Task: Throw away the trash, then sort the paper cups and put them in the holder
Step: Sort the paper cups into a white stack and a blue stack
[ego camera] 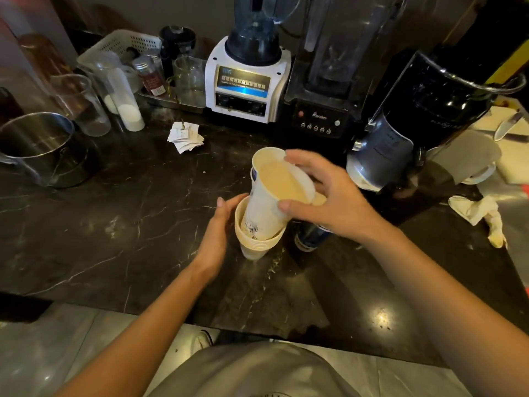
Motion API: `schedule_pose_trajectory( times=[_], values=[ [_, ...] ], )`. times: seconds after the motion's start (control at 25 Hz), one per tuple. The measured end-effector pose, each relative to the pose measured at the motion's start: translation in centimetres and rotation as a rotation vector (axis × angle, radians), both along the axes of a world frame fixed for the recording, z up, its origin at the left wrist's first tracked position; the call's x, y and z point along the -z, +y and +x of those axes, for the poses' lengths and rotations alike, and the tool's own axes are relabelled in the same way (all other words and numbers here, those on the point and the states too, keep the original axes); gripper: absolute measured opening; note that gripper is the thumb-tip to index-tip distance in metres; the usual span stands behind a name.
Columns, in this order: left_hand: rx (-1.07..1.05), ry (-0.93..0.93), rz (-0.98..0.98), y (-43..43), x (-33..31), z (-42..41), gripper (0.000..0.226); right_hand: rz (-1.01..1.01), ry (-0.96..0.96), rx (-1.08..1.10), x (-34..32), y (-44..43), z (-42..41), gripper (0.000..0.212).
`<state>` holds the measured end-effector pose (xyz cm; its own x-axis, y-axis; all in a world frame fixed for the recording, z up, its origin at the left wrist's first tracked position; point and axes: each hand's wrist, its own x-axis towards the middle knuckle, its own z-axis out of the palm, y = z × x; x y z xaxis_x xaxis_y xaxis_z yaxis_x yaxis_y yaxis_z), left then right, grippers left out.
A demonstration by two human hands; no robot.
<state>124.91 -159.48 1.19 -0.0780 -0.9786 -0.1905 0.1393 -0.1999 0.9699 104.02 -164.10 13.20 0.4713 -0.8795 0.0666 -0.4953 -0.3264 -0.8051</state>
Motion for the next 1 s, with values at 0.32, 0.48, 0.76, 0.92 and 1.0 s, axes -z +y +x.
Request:
schedule_pose_trajectory(
  times=[0.32,0.48,0.76,0.92,1.0],
  values=[
    [-0.069,-0.009,0.034,-0.3,-0.3,-1.9,0.058,-0.012,0.386,-0.172,3.8,0.5,2.1,0.097],
    [-0.053,0.012,0.01,-0.6,0.3,-1.6,0.052,-0.027,0.249,-0.11,2.5,-2.2,1.0,0.095],
    [-0.075,-0.216,0.039,-7.7,0.5,1.2,0.055,0.08,0.439,0.04,4.7,-10.4,3.3,0.095],
    [0.214,-0.357,0.044,-11.2,0.5,0.8,0.099,0.071,0.388,0.073,6.0,-11.3,3.9,0.096],
    [0.262,-0.428,-0.007,-11.8,0.7,0.3,0.097,0.042,0.378,0.067,6.0,-11.2,3.8,0.089]
  ],
)
